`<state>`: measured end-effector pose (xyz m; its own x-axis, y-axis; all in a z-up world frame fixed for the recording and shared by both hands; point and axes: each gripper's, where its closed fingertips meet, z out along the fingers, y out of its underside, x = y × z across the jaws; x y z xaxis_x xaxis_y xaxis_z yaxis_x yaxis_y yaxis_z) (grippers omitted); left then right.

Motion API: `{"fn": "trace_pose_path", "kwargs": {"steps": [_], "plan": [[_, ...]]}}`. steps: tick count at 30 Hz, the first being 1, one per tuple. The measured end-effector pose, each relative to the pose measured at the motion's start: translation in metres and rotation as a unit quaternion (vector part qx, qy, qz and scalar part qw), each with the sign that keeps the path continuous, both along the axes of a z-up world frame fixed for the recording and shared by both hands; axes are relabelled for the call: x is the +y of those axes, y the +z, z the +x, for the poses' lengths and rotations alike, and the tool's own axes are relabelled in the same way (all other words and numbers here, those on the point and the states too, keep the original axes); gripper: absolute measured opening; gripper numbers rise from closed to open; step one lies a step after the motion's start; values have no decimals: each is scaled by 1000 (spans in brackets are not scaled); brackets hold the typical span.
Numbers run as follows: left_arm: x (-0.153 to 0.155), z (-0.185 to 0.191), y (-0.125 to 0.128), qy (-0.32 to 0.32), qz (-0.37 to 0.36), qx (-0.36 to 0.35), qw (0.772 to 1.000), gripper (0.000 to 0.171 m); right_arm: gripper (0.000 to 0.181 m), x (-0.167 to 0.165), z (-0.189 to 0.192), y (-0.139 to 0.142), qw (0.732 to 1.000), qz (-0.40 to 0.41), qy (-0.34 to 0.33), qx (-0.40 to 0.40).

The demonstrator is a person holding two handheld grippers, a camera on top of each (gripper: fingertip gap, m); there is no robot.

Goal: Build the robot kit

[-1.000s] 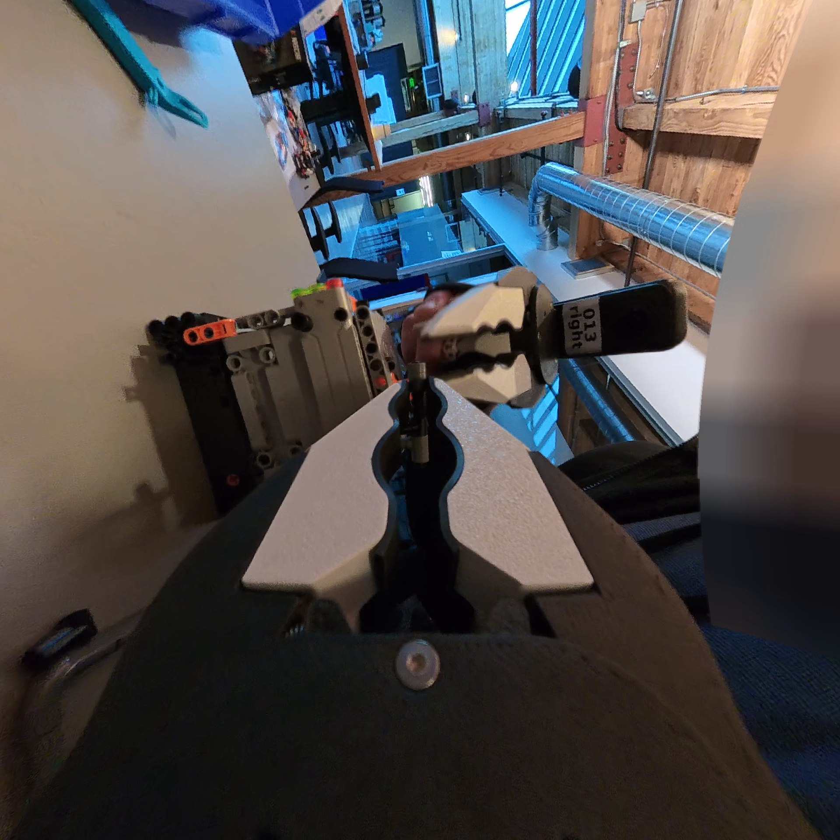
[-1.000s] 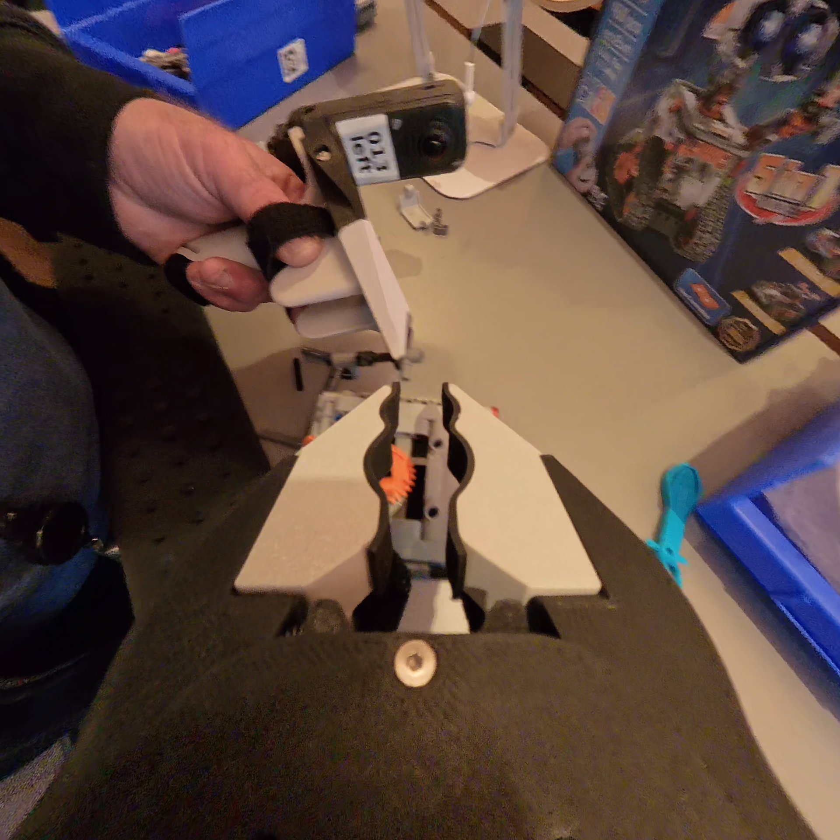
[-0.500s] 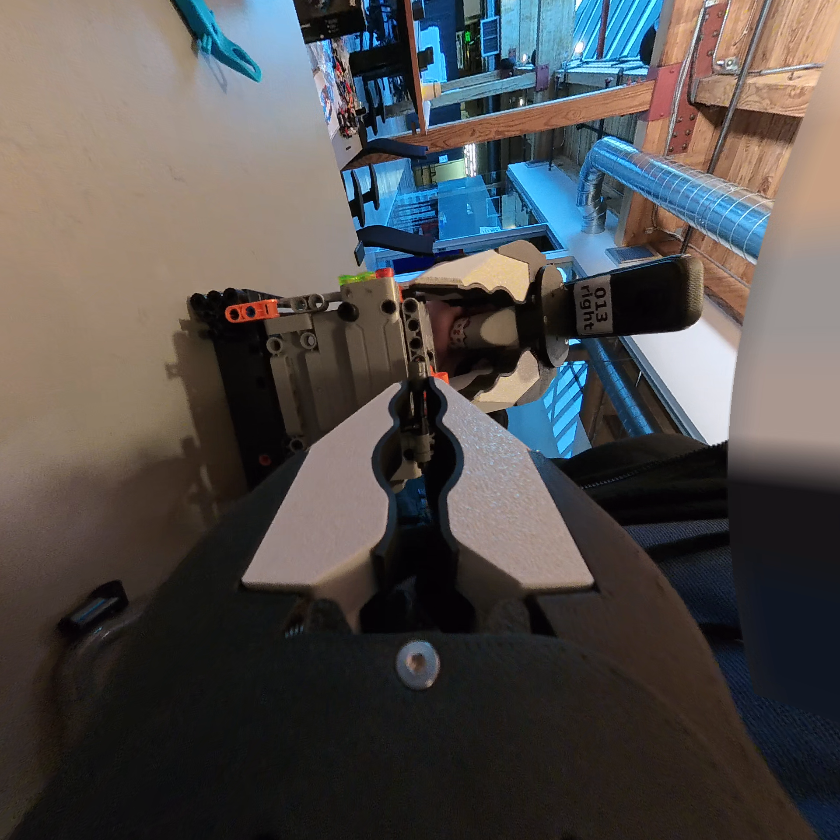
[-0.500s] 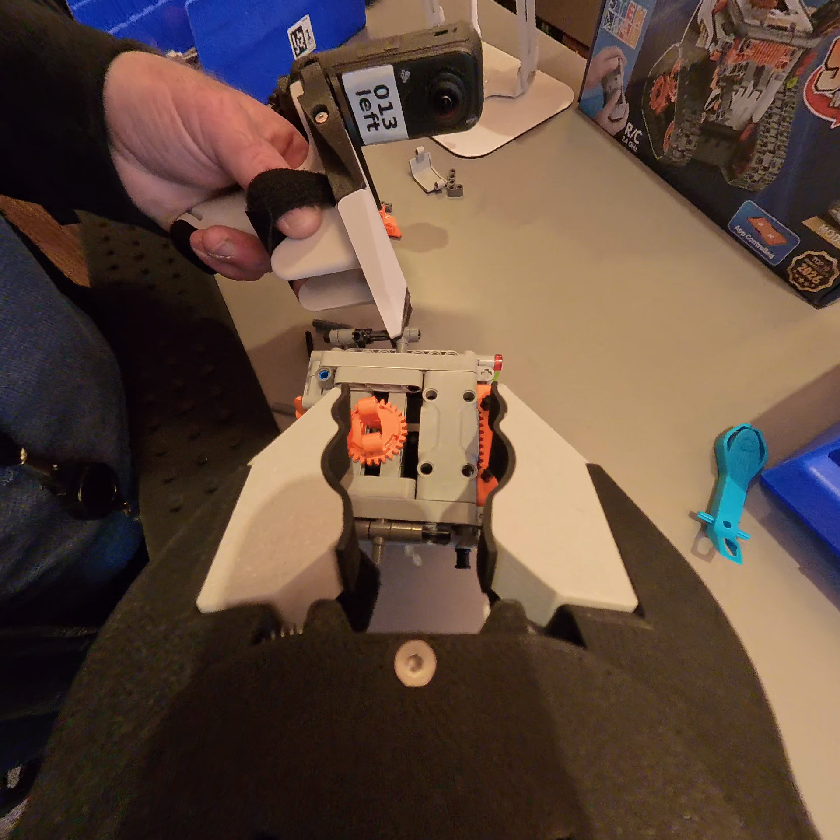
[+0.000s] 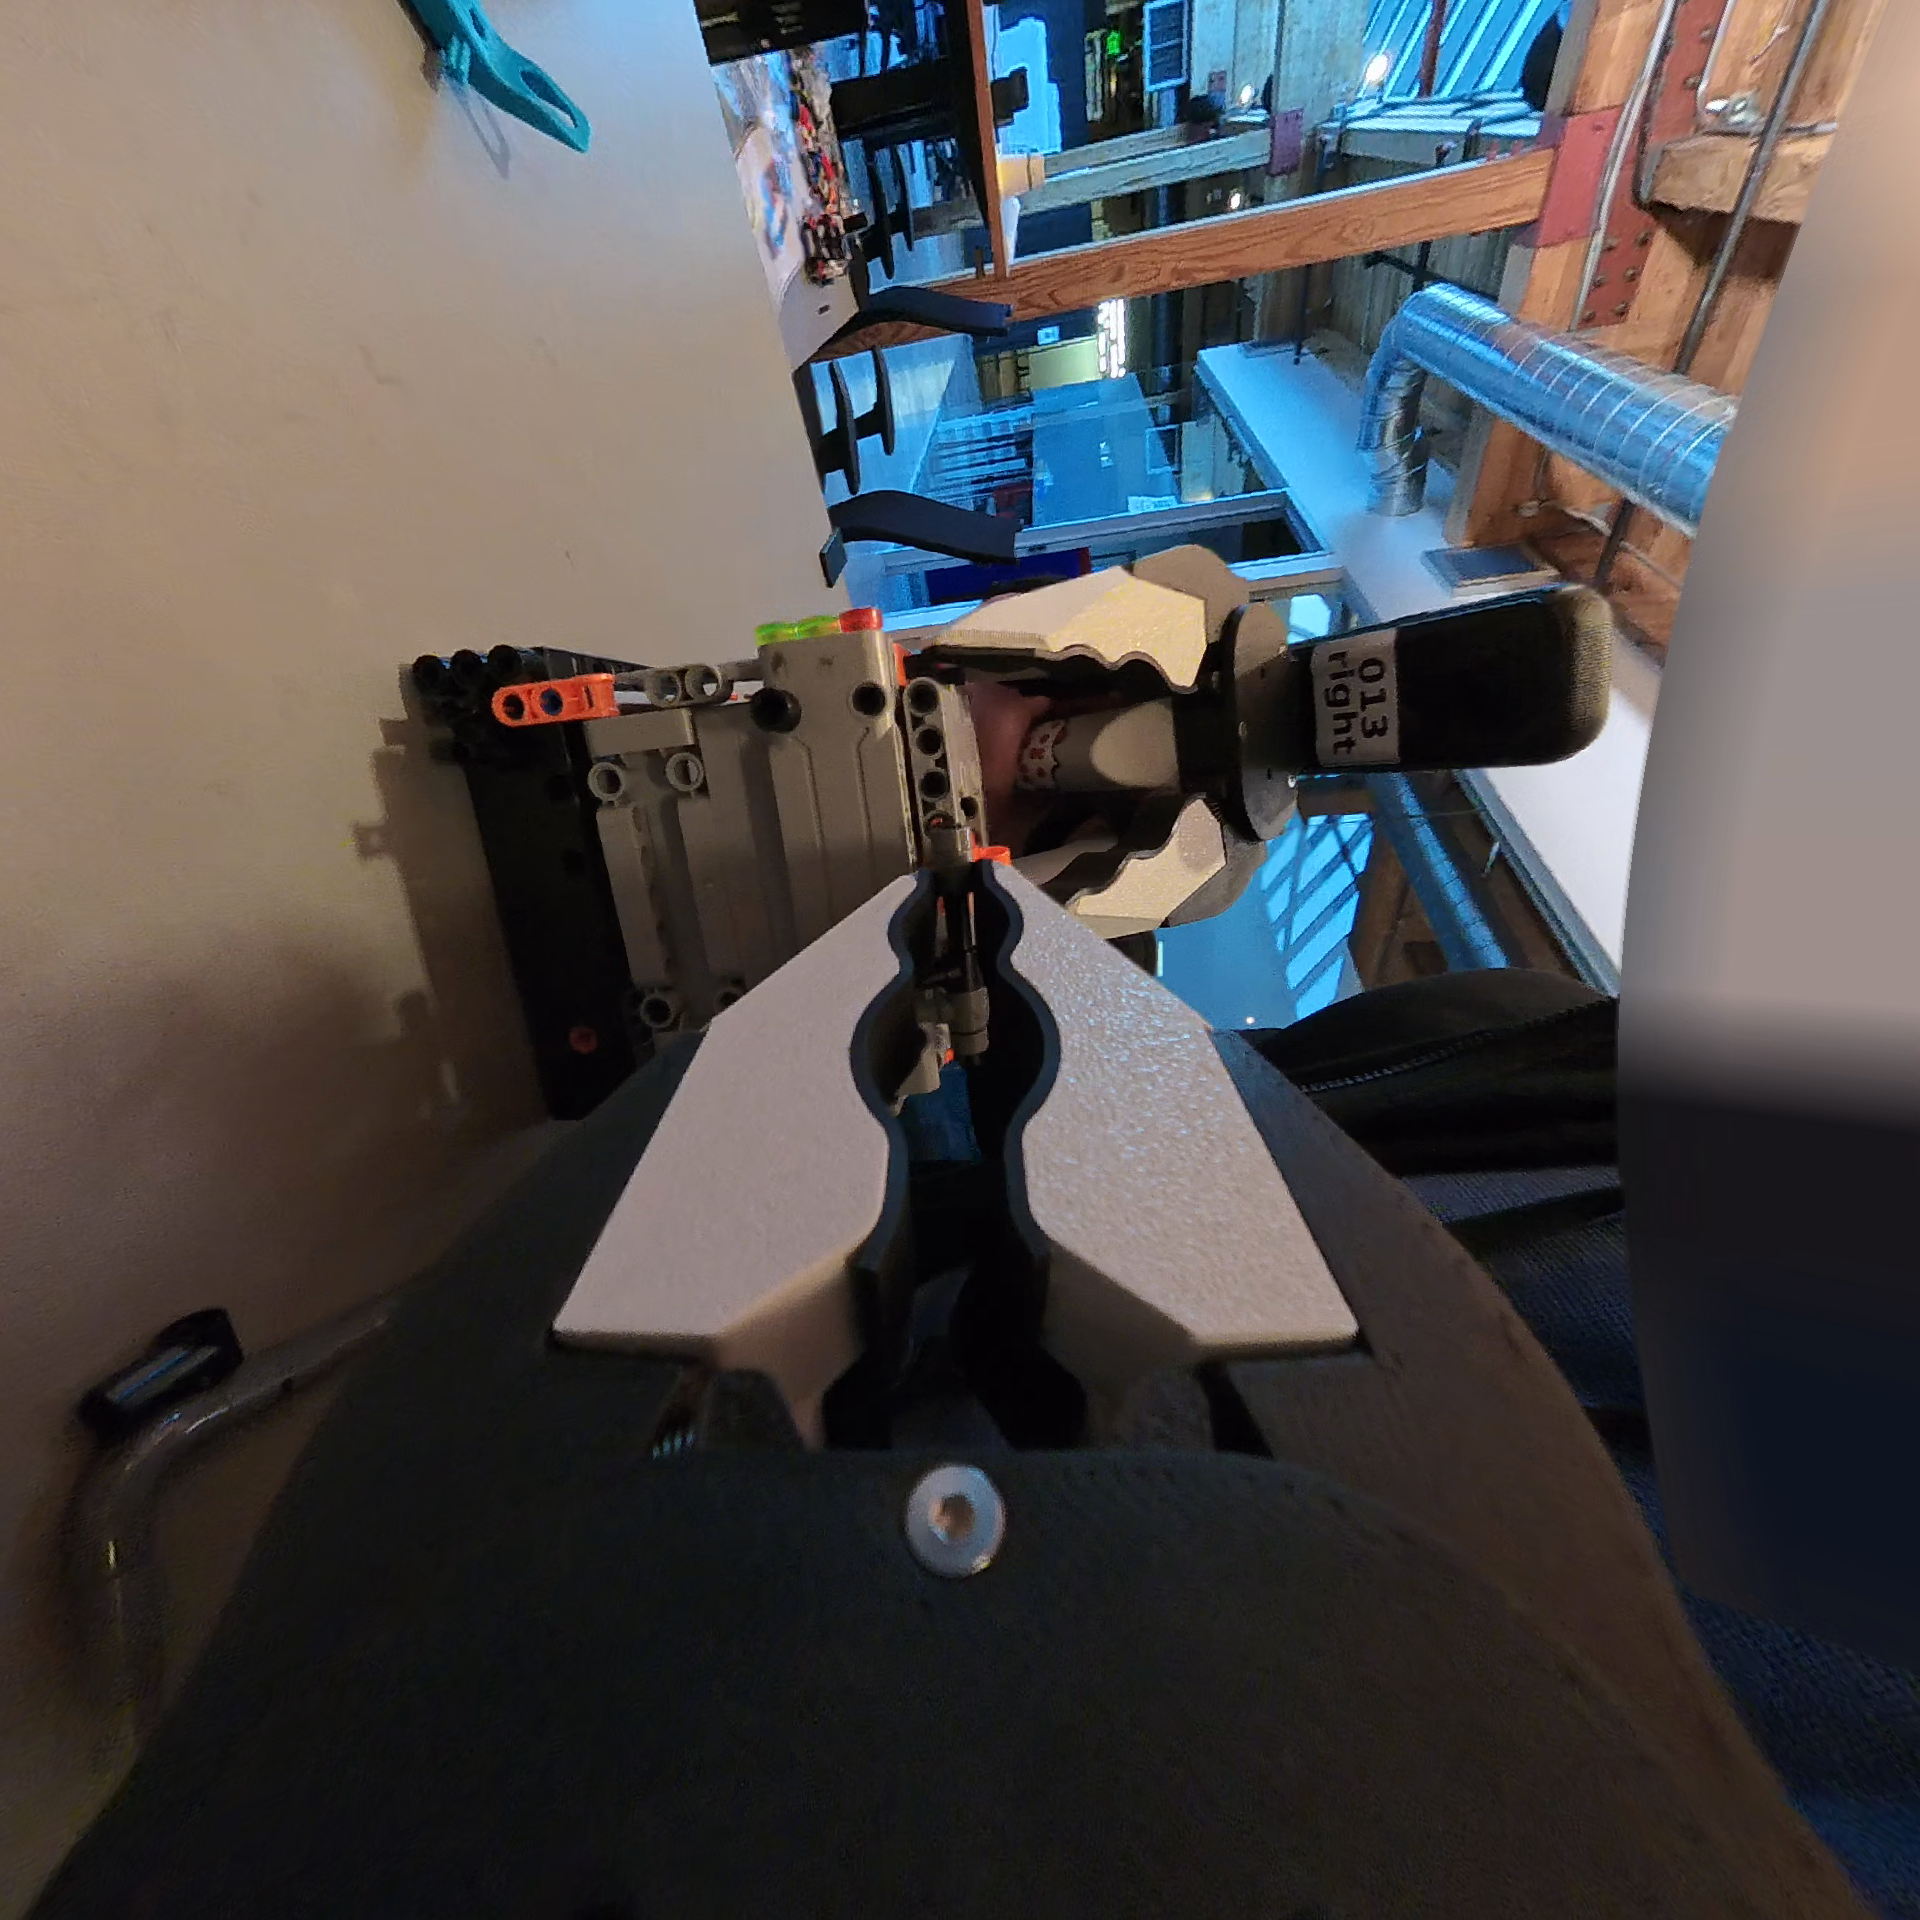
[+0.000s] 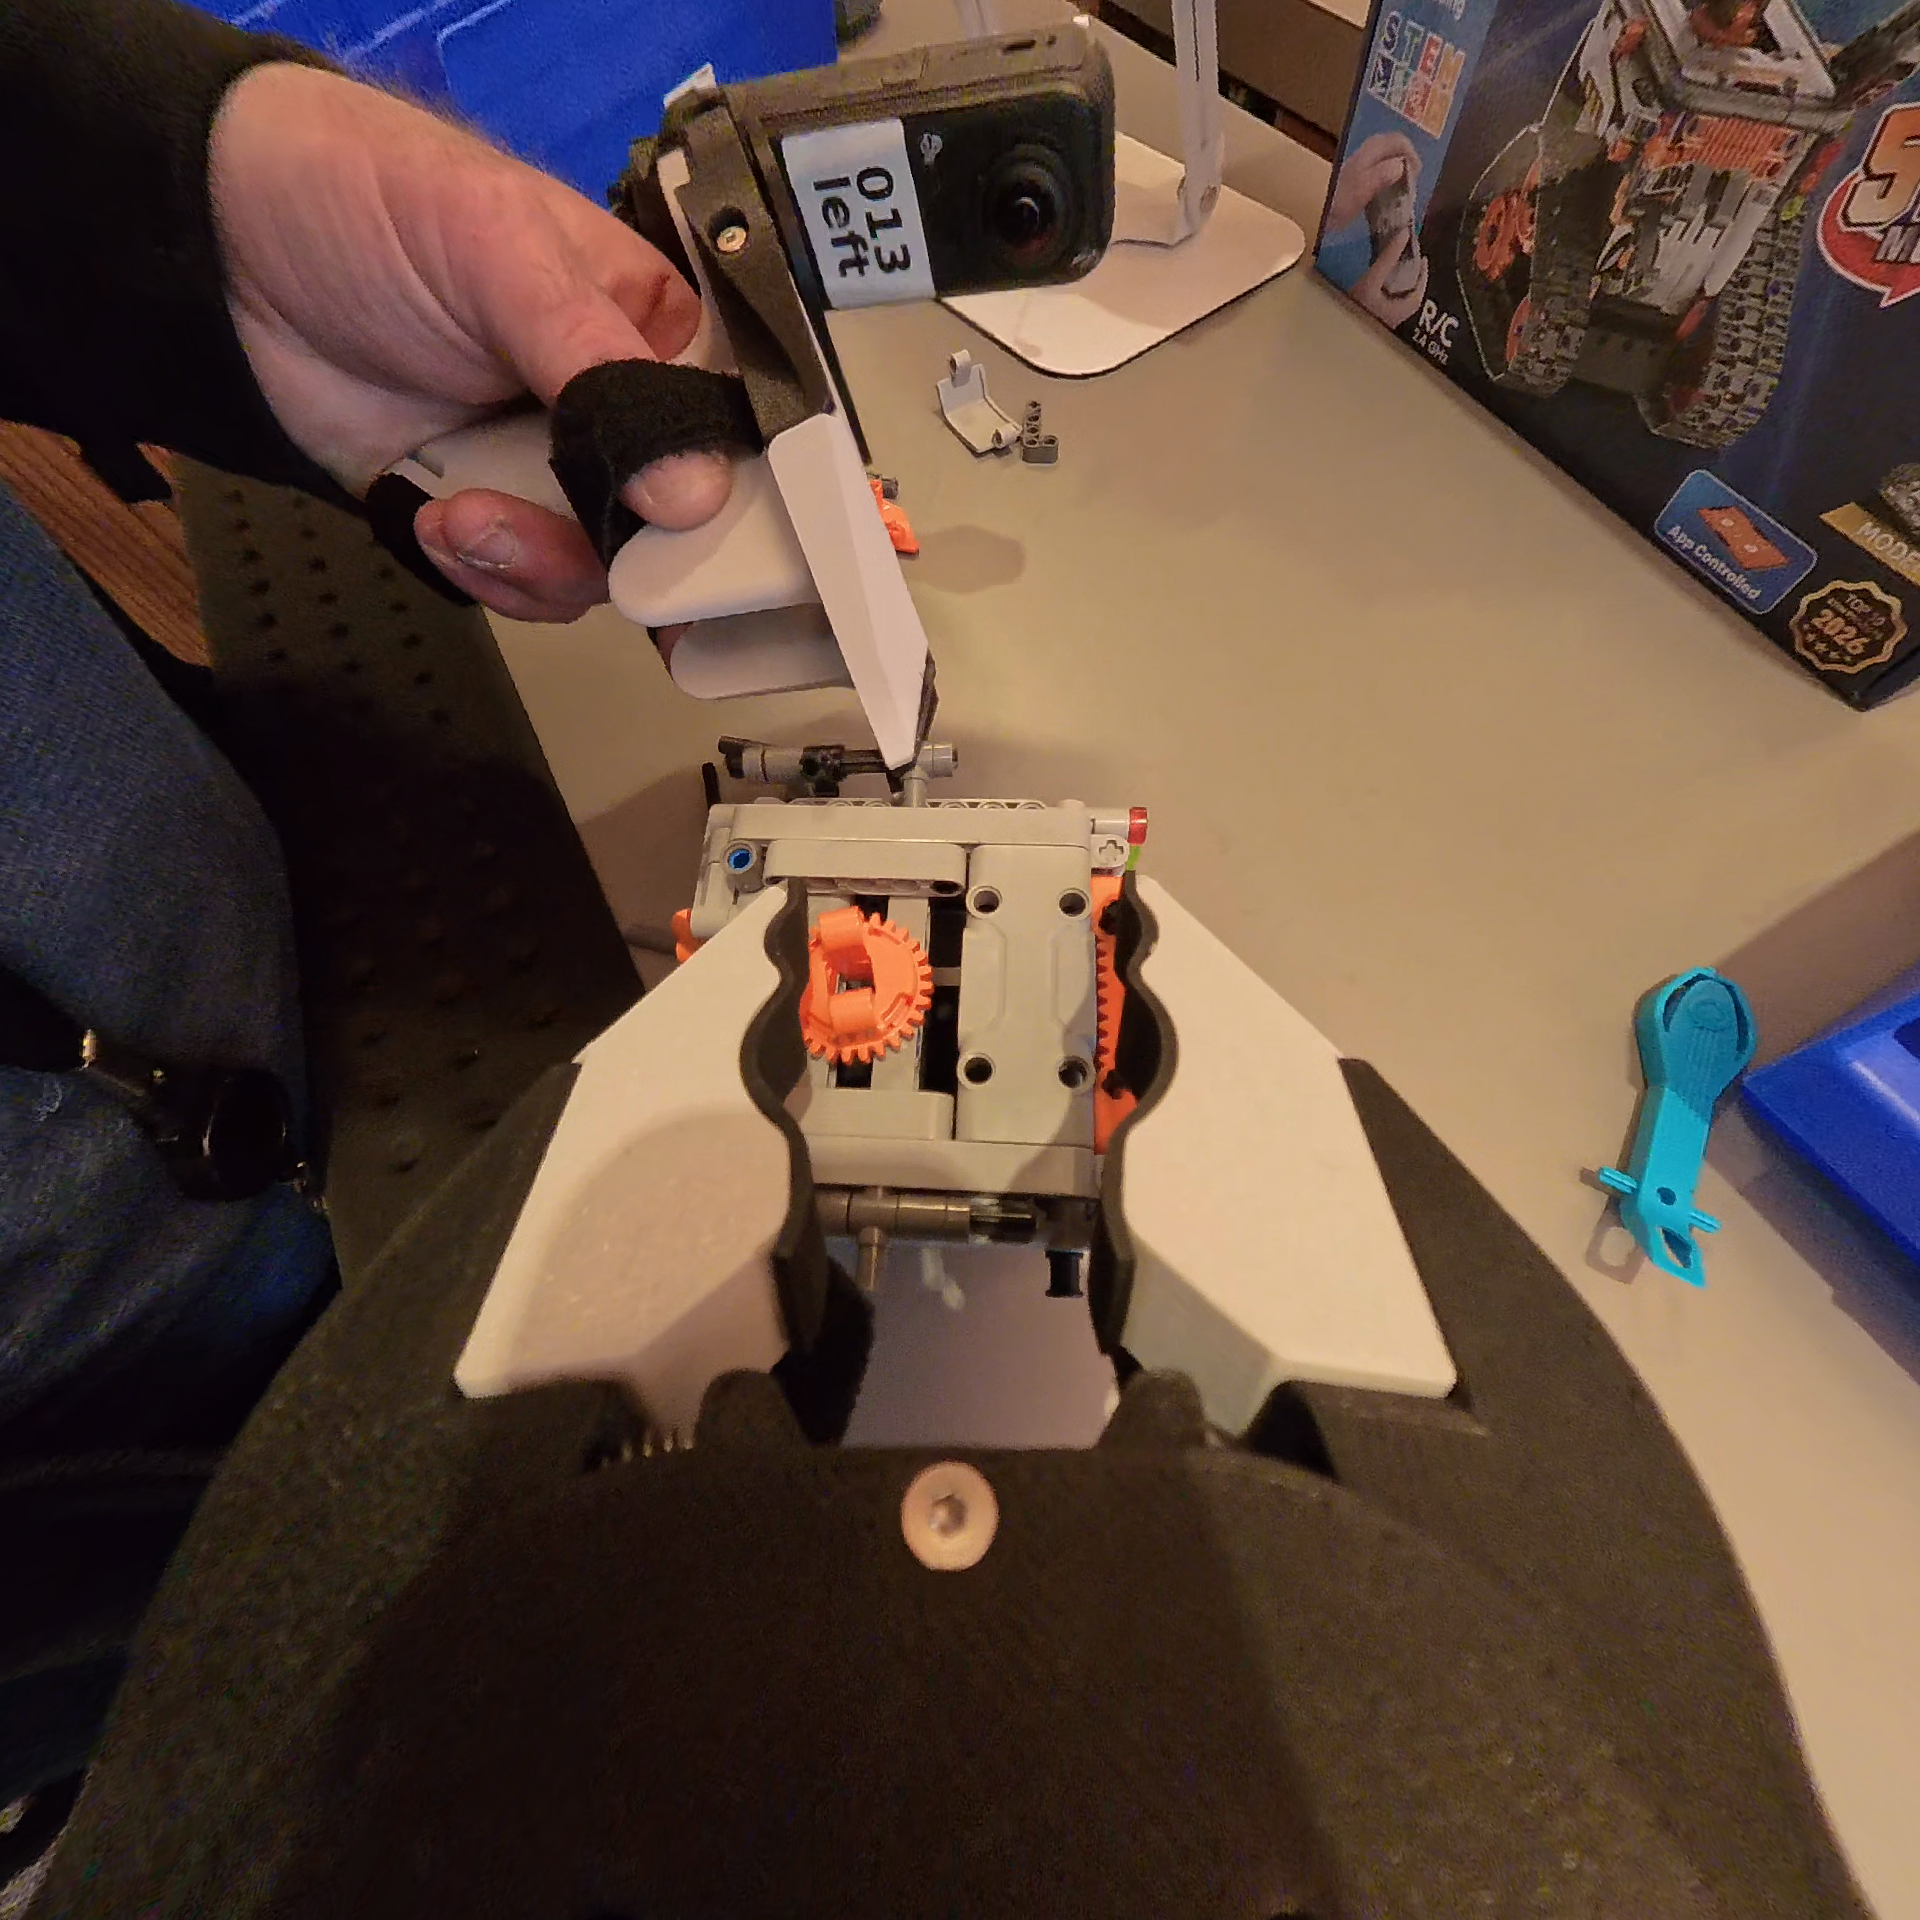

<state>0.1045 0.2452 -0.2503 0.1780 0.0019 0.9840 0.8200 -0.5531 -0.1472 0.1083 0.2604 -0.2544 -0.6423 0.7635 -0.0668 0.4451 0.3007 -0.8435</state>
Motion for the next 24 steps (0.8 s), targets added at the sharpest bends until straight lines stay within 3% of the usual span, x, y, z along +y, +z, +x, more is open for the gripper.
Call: {"fn": "trace_pose_path", "kwargs": {"steps": [24], "plan": [[-4,8,1,-84,-25,-31,996,5,49,-2,3,2,1000,-18,10,13]]}}
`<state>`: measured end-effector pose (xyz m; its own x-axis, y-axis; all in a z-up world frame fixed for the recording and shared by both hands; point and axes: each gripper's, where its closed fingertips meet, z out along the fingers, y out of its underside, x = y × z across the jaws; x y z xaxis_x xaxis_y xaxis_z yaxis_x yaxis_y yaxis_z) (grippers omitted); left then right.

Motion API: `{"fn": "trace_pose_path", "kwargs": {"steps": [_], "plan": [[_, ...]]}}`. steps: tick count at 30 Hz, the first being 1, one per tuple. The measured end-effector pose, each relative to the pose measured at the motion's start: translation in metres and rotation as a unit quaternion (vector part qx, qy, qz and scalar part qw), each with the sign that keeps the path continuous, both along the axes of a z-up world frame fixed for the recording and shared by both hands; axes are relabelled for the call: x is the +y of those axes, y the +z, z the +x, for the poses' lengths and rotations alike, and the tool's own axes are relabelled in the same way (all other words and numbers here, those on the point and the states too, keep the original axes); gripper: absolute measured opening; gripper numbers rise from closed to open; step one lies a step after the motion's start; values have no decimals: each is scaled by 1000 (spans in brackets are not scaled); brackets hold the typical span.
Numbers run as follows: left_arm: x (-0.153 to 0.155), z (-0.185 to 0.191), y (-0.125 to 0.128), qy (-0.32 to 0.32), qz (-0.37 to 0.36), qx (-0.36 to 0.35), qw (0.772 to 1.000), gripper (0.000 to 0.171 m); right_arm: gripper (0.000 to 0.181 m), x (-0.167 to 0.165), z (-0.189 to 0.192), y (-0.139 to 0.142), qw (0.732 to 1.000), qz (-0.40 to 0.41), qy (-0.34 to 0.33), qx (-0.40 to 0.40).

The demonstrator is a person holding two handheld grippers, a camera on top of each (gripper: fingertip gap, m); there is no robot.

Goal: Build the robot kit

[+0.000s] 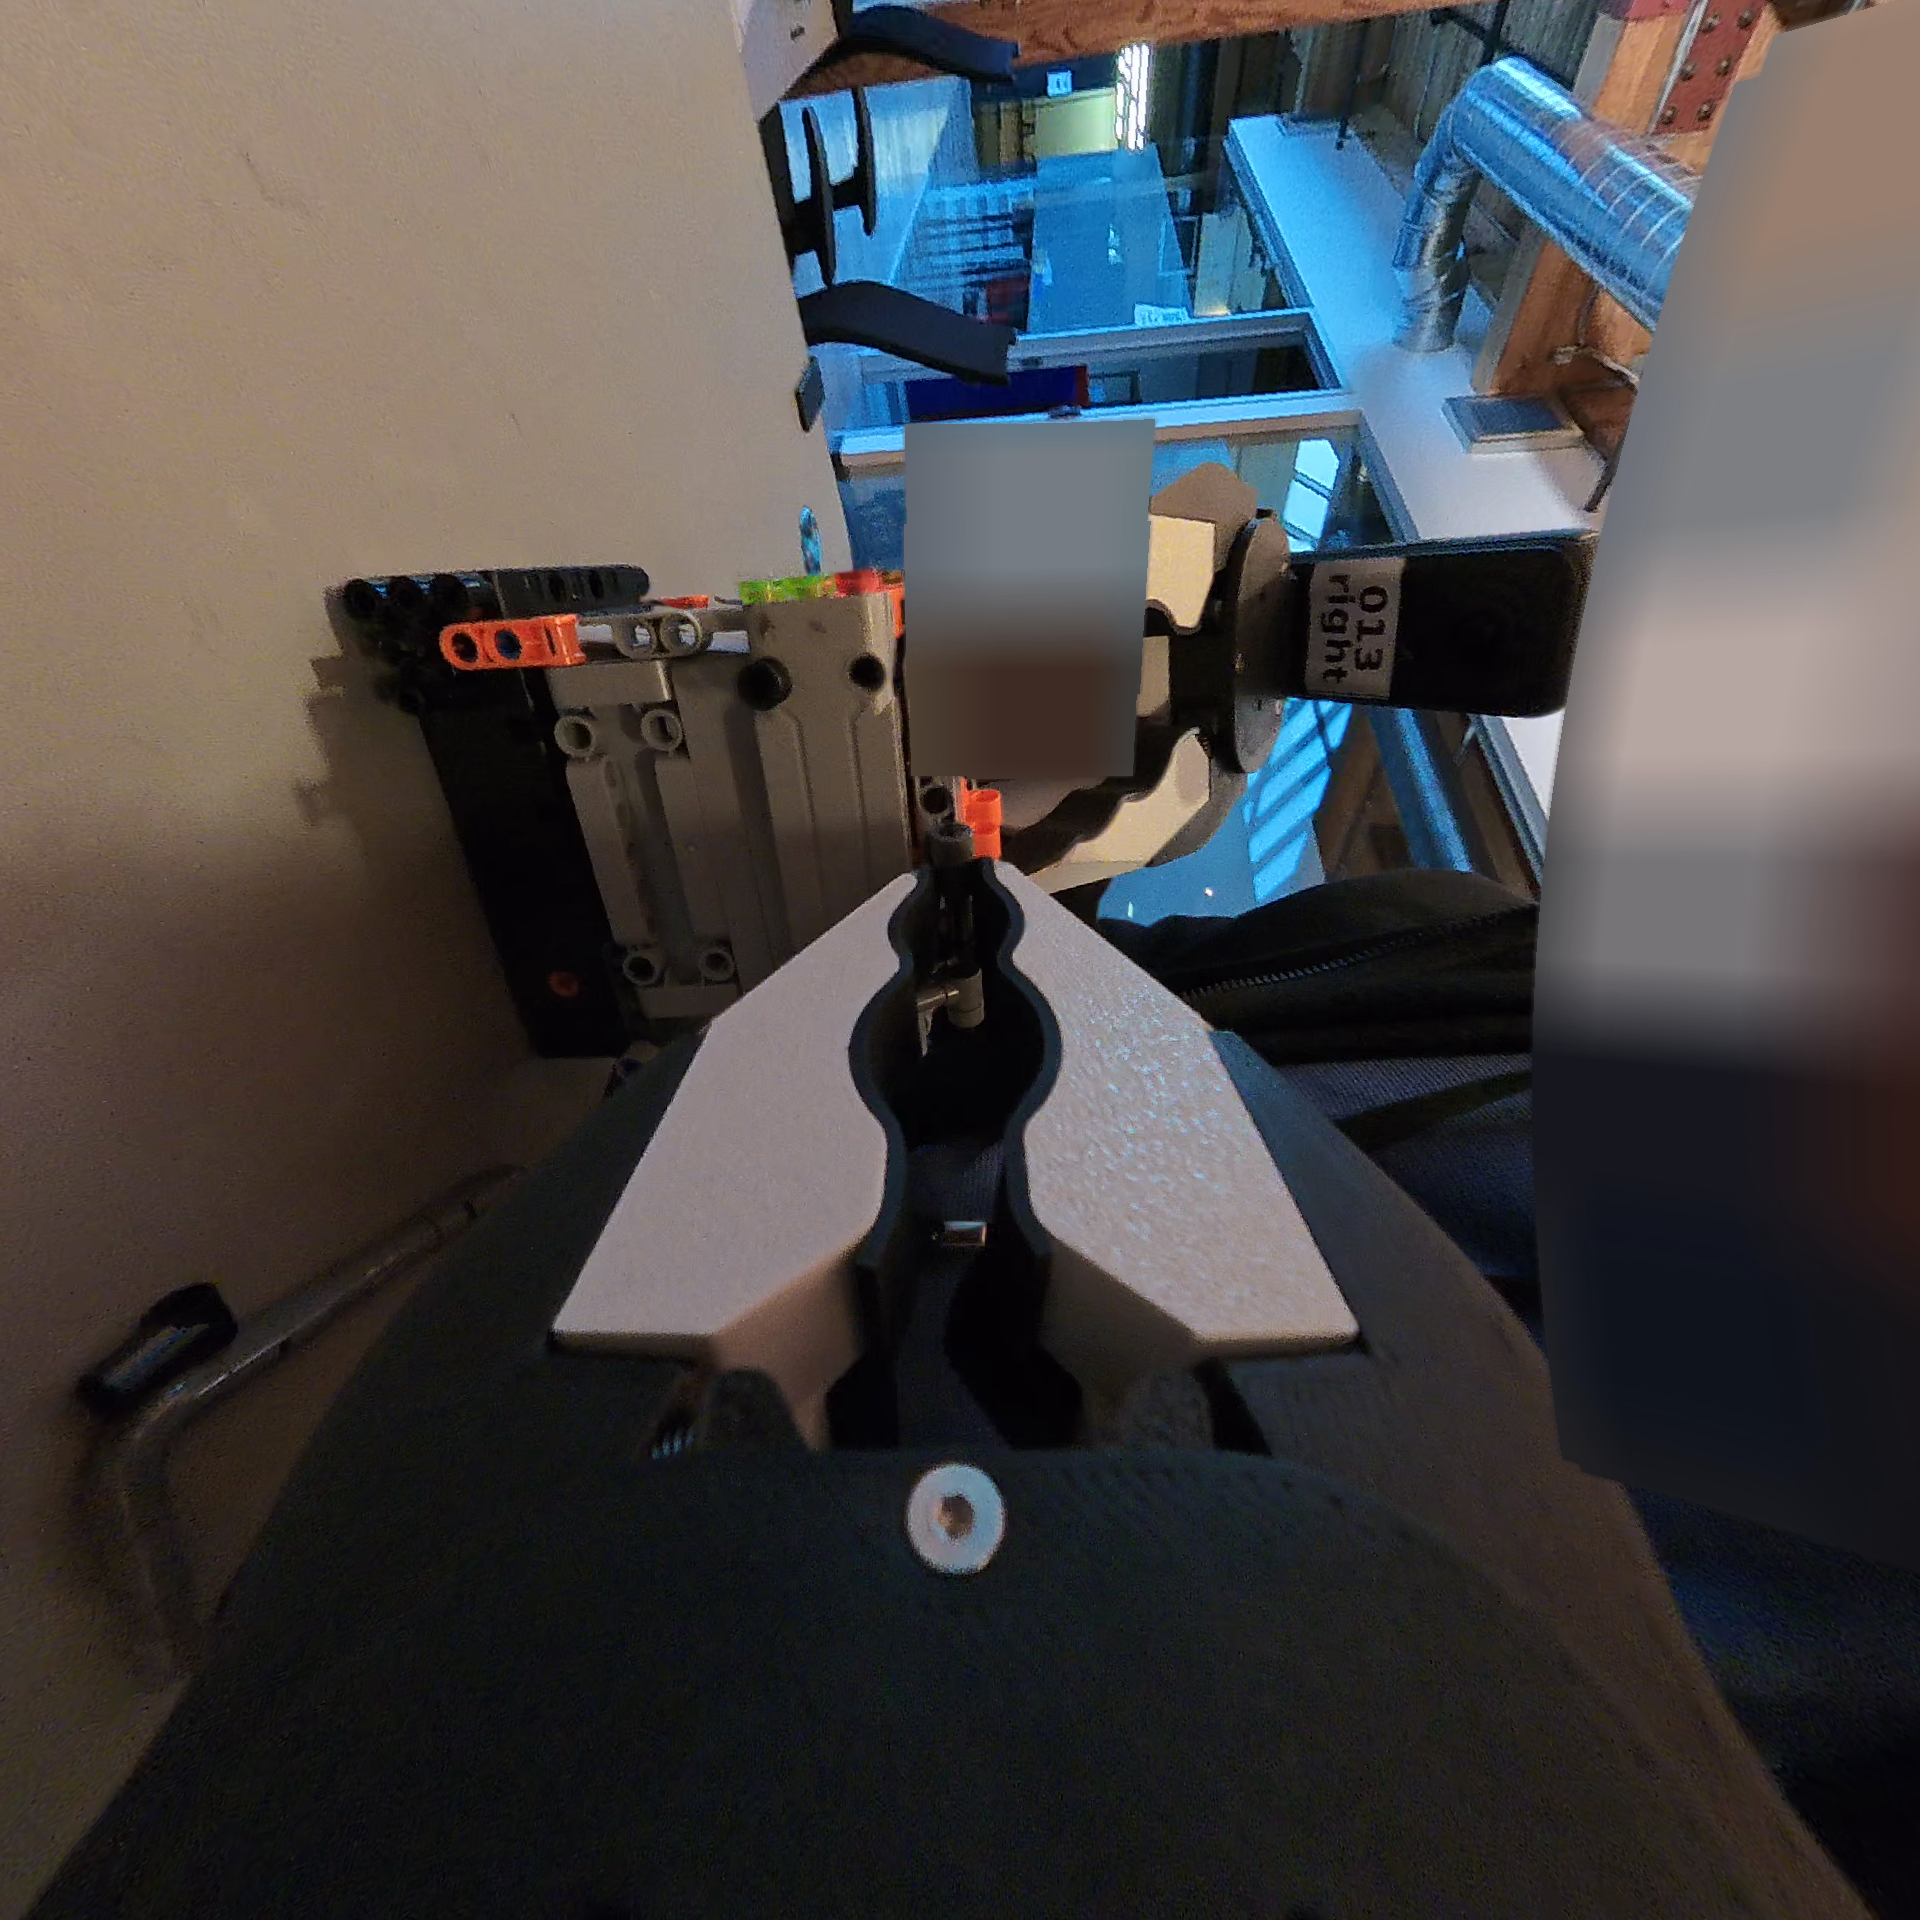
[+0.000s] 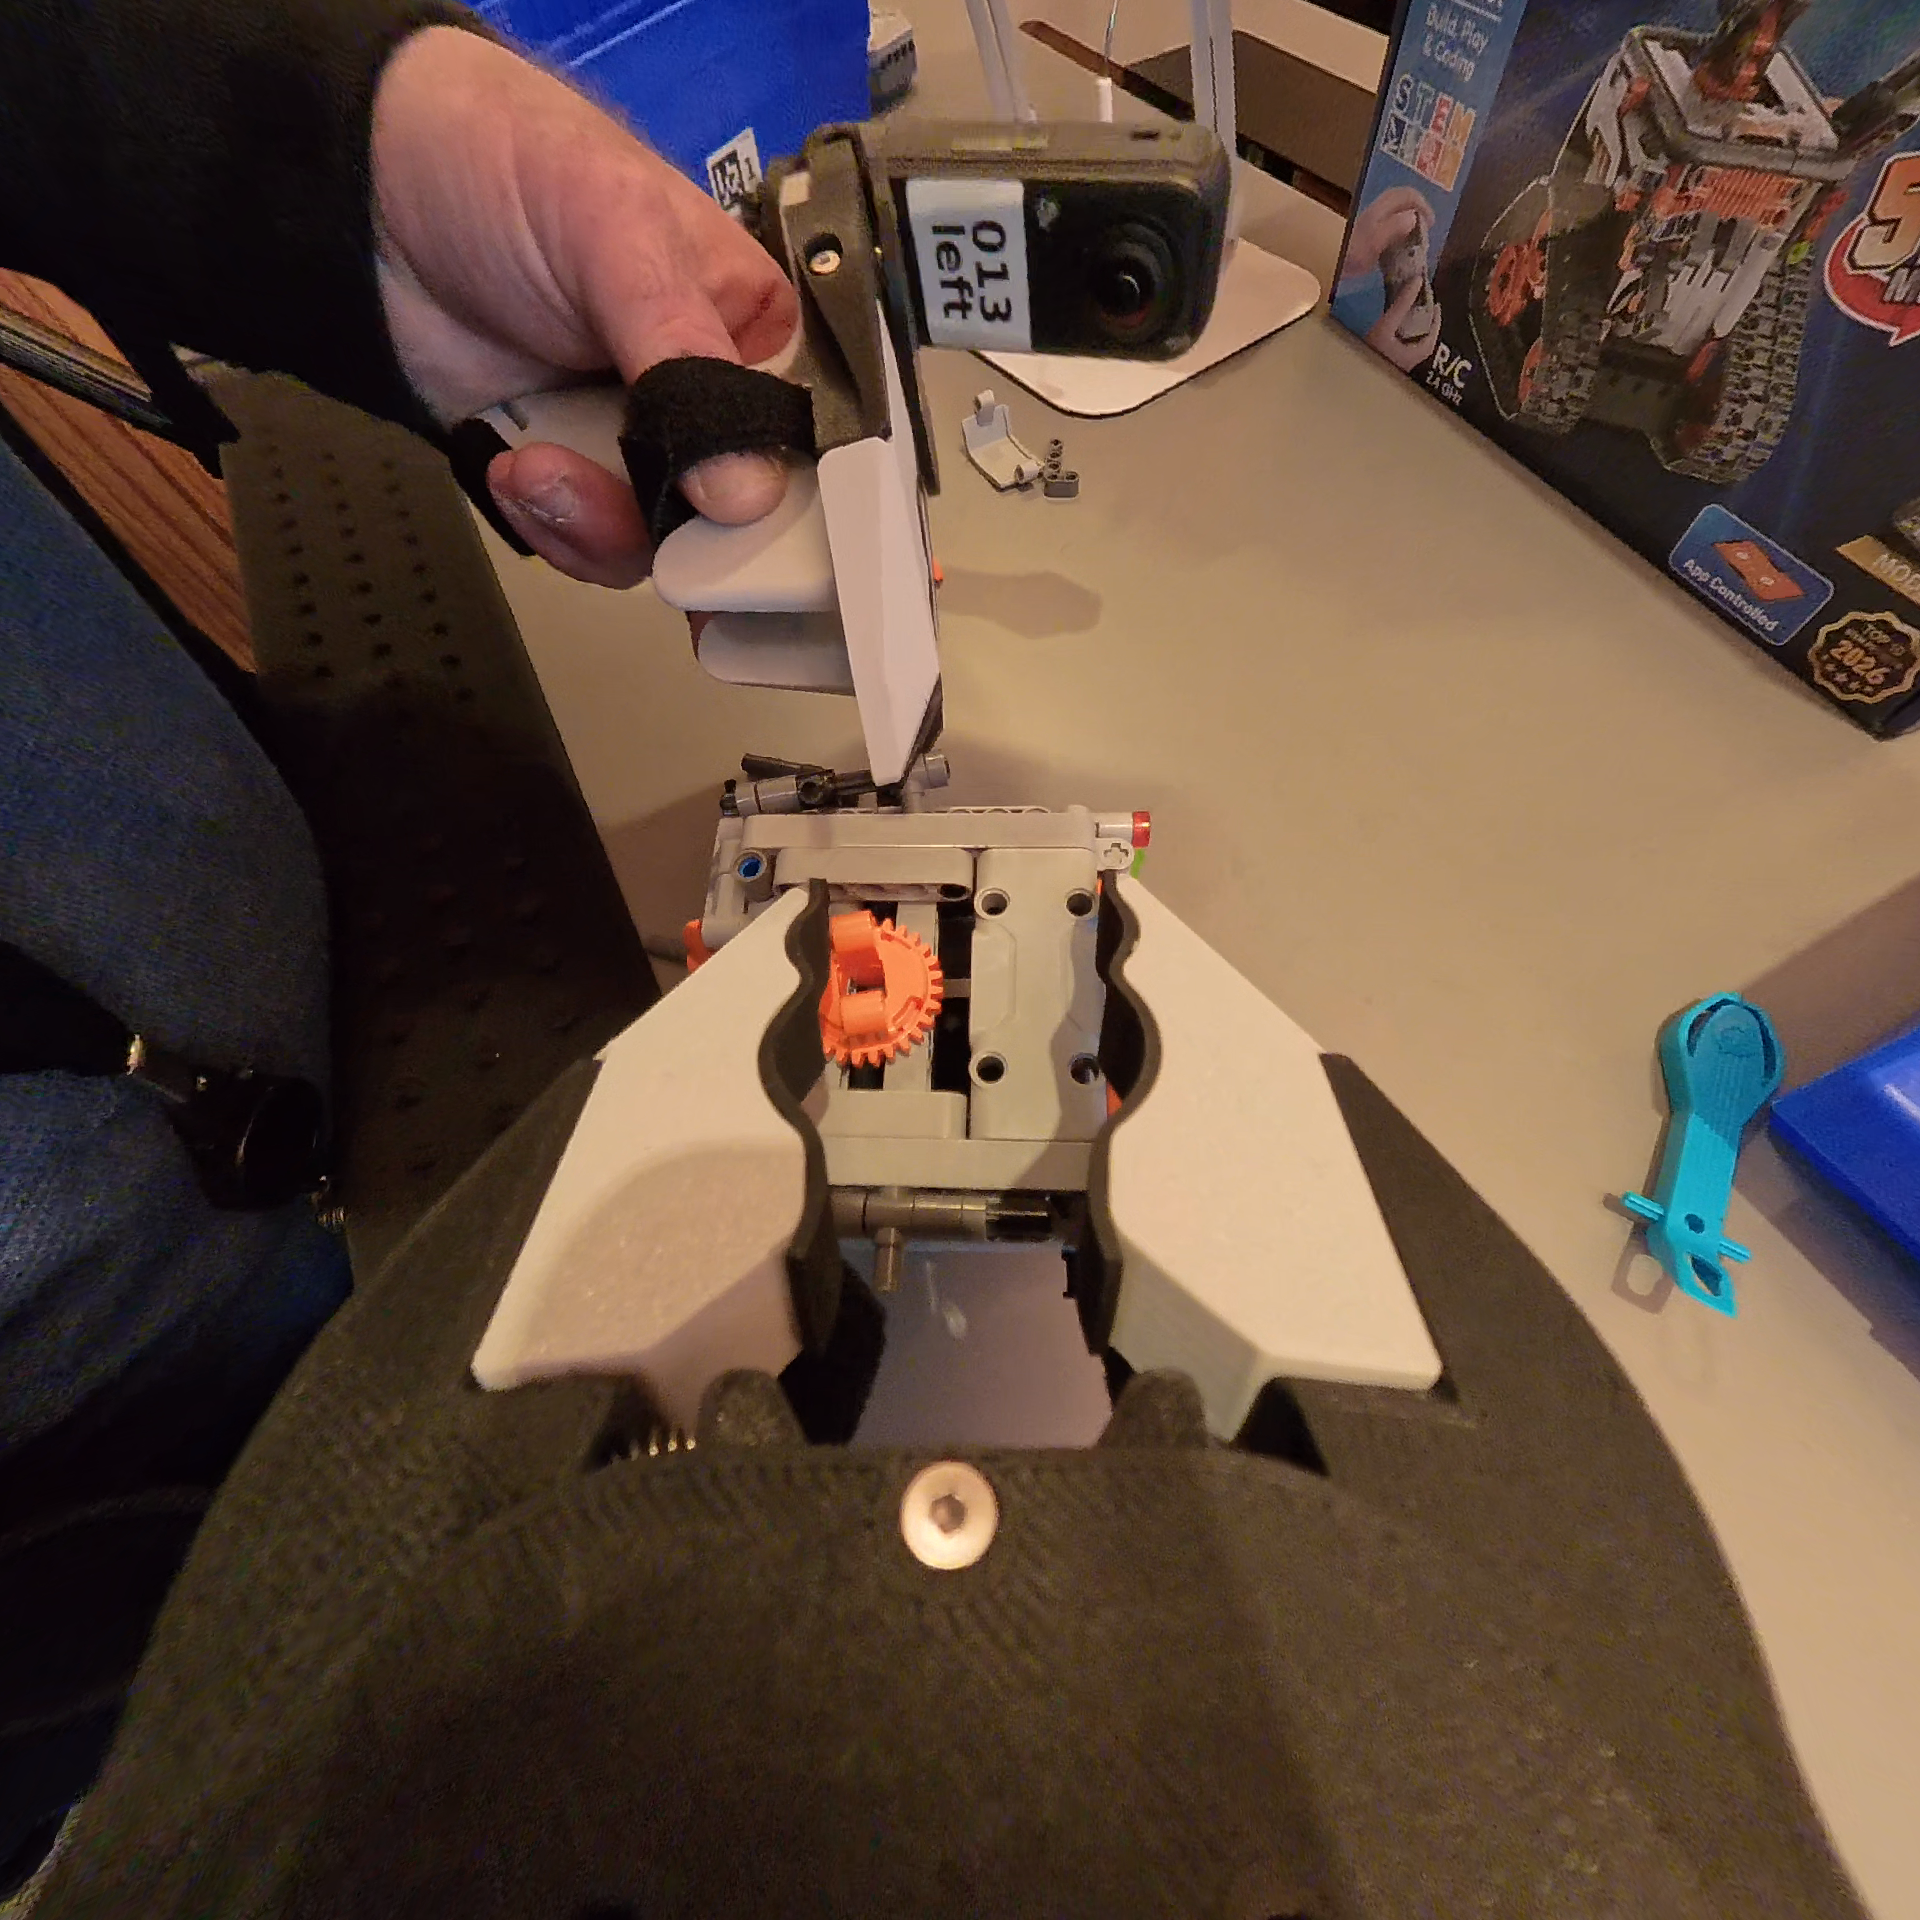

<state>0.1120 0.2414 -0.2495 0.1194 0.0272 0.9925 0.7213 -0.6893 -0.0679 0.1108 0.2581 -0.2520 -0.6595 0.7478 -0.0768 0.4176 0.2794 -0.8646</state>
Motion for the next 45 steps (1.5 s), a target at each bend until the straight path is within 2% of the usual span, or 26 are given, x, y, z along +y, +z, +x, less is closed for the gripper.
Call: {"fn": "trace_pose_path", "kwargs": {"steps": [13,19,28,36,45], "plan": [[0,1,0,-101,16,-27,994,4,49,0,1,0,1000,3,6,0],[-1,1,0,-159,36,-34,986,3,49,0,1,0,1000,3,9,-2],[-3,2,0,-220,72,-82,969,2,48,0,2,0,1000,1,17,-3],[-3,3,0,-212,115,-134,961,2,46,0,3,0,1000,-6,25,-6],[-5,7,-1,-208,142,-78,965,3,45,0,4,0,999,-11,33,-10]]}}
